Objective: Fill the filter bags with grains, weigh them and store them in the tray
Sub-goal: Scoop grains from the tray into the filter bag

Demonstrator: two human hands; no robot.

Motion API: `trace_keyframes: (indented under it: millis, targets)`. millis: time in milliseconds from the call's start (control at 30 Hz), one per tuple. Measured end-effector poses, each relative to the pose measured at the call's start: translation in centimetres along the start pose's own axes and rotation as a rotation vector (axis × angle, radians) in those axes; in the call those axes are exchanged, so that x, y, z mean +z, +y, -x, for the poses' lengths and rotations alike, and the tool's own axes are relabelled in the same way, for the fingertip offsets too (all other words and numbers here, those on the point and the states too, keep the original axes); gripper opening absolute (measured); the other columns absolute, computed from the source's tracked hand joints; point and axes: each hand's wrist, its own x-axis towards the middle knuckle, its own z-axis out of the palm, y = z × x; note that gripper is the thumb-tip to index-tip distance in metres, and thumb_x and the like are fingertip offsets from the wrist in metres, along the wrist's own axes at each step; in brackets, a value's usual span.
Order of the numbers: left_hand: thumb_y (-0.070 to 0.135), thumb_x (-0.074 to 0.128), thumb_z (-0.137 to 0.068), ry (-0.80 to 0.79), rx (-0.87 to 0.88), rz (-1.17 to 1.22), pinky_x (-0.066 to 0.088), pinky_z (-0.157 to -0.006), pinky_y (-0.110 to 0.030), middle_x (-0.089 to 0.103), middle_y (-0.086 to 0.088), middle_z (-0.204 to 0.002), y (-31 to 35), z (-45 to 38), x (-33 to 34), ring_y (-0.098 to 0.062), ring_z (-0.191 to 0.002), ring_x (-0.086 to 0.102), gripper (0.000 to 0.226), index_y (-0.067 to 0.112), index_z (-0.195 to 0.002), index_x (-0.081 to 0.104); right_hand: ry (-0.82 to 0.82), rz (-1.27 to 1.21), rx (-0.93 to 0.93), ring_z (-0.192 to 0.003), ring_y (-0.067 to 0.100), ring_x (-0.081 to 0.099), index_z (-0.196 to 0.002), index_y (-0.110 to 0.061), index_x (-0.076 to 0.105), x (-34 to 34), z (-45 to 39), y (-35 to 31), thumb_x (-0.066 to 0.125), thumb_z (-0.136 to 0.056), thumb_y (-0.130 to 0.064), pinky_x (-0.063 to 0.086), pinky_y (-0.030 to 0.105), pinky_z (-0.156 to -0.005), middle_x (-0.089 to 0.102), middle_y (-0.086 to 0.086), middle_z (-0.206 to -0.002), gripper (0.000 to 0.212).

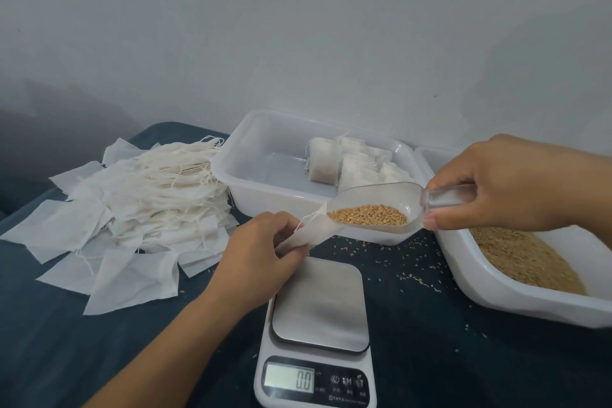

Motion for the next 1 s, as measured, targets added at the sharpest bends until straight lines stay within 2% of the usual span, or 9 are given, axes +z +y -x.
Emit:
trace_keyframes:
  millis: [233, 400, 567, 667, 733, 800, 867, 933, 1000]
  targets:
    - [0.036, 0.076, -0.086, -0.004, 0.003, -0.005, 0.042, -0.065, -0.015, 0.064, 0.02, -0.084, -0.1, 0.0, 0.1, 0.0, -0.085, 0.059, 0.014, 0.043, -0.091, 0.064, 0.006, 0.008, -0.003, -0.078, -0.024, 0.049, -0.083, -0.058, 0.065, 0.1, -0.1, 0.2, 0.058, -0.063, -0.085, 0.039, 0.024, -0.061, 0.048, -0.056, -0.082, 0.035]
    - [0.035, 0.076, -0.086, -0.001, -0.006, 0.011, 0.042, -0.064, -0.014, 0.065, 0.019, -0.082, -0.1, 0.0, 0.0, 0.0, -0.084, 0.061, 0.014, 0.041, -0.089, 0.065, 0.021, -0.013, 0.001, -0.07, -0.02, 0.052, -0.08, -0.055, 0.066, 0.3, 0.0, 0.5, 0.063, -0.068, -0.079, 0.036, 0.024, -0.059, 0.052, -0.049, -0.071, 0.027]
    - [0.037, 0.078, -0.085, 0.009, -0.032, 0.084, 0.042, -0.063, -0.012, 0.066, 0.023, -0.084, 0.2, -0.1, 0.0, -0.002, -0.077, 0.062, 0.014, 0.039, -0.083, 0.064, 0.051, -0.092, -0.011, -0.062, -0.004, 0.056, -0.09, -0.059, 0.071, 1.3, 0.3, 1.5, 0.055, -0.064, -0.087, 0.041, 0.023, -0.058, 0.063, -0.025, -0.066, 0.041]
    - [0.039, 0.078, -0.085, 0.007, -0.046, 0.113, 0.041, -0.061, -0.011, 0.066, 0.023, -0.082, 0.3, 0.0, 0.0, -0.001, -0.074, 0.061, 0.016, 0.039, -0.08, 0.063, 0.109, -0.199, -0.022, -0.059, -0.002, 0.057, -0.093, -0.061, 0.071, 2.6, 0.6, 2.7, 0.059, -0.063, -0.084, 0.043, 0.013, -0.054, 0.066, -0.019, -0.065, 0.039]
    - [0.039, 0.079, -0.085, 0.001, -0.052, 0.127, 0.041, -0.061, -0.012, 0.066, 0.022, -0.08, 0.4, 0.0, 0.0, -0.001, -0.072, 0.061, 0.017, 0.039, -0.08, 0.063, 0.162, -0.279, -0.019, -0.057, 0.0, 0.057, -0.094, -0.056, 0.074, 3.9, 0.8, 3.6, 0.063, -0.067, -0.082, 0.044, 0.015, -0.055, 0.068, -0.015, -0.067, 0.039]
    - [0.04, 0.079, -0.085, -0.004, -0.058, 0.145, 0.041, -0.06, -0.013, 0.066, 0.021, -0.078, 0.5, 0.0, 0.1, -0.002, -0.071, 0.061, 0.016, 0.038, -0.081, 0.064, 0.197, -0.375, -0.017, -0.055, 0.002, 0.053, -0.097, -0.038, 0.077, 5.6, 0.9, 4.2, 0.065, -0.072, -0.084, 0.043, 0.022, -0.058, 0.065, -0.008, -0.066, 0.053]
    - [0.042, 0.079, -0.084, -0.016, -0.061, 0.179, 0.04, -0.059, -0.013, 0.067, 0.019, -0.076, 0.6, 0.1, 0.1, -0.002, -0.068, 0.061, 0.016, 0.037, -0.081, 0.064, 0.247, -0.482, -0.006, -0.055, 0.004, 0.047, -0.089, -0.019, 0.072, 7.3, 0.9, 4.2, 0.067, -0.067, -0.084, 0.042, 0.026, -0.057, 0.054, 0.002, -0.064, 0.07]
    - [0.043, 0.079, -0.084, -0.041, -0.067, 0.221, 0.041, -0.058, -0.012, 0.067, 0.018, -0.074, 0.7, 0.1, 0.1, -0.002, -0.065, 0.06, 0.015, 0.039, -0.083, 0.065, 0.302, -0.566, -0.008, -0.048, 0.003, 0.043, -0.076, -0.017, 0.061, 8.8, 0.7, 3.5, 0.07, -0.066, -0.082, 0.04, 0.024, -0.05, 0.045, -0.006, -0.057, 0.066]
    - [0.044, 0.08, -0.083, -0.072, -0.067, 0.261, 0.042, -0.059, -0.014, 0.068, 0.013, -0.073, 0.8, 0.2, 0.2, -0.002, -0.063, 0.058, 0.015, 0.039, -0.087, 0.066, 0.338, -0.677, -0.003, -0.046, 0.0, 0.048, -0.075, -0.028, 0.063, 10.3, 0.2, 2.2, 0.076, -0.071, -0.073, 0.043, 0.019, -0.044, 0.058, -0.016, -0.06, 0.048]
